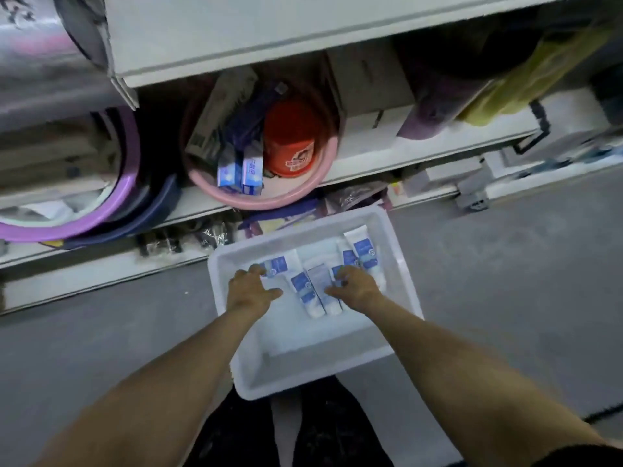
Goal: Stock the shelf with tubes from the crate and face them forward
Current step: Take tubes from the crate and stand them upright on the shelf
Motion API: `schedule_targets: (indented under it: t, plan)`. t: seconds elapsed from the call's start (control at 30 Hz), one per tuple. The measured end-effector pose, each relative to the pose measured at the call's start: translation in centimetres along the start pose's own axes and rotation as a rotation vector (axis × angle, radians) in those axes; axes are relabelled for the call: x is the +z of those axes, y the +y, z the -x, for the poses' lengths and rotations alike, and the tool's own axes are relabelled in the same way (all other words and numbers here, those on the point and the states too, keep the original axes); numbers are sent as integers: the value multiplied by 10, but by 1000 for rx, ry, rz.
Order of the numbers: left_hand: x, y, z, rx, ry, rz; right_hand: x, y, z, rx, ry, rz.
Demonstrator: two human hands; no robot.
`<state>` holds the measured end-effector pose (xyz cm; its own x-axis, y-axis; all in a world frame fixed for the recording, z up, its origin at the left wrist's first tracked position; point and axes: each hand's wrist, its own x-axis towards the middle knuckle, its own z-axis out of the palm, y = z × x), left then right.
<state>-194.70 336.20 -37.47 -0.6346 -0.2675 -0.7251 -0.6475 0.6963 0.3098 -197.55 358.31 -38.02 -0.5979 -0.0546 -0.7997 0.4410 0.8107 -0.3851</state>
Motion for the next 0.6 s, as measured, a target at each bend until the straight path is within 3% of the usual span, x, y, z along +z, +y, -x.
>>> schedule_targets:
  t: [0.17,0.43,0.6]
  plan:
    - [26,-12,-41,-38,30,18,49,23,-38,129,-56,-156]
    - [53,-29,-89,0,98,-16,88,36,-73,160,-10,-256]
    - [67,-36,-99,-14,141,-76,110,35,-79,275,84,-360]
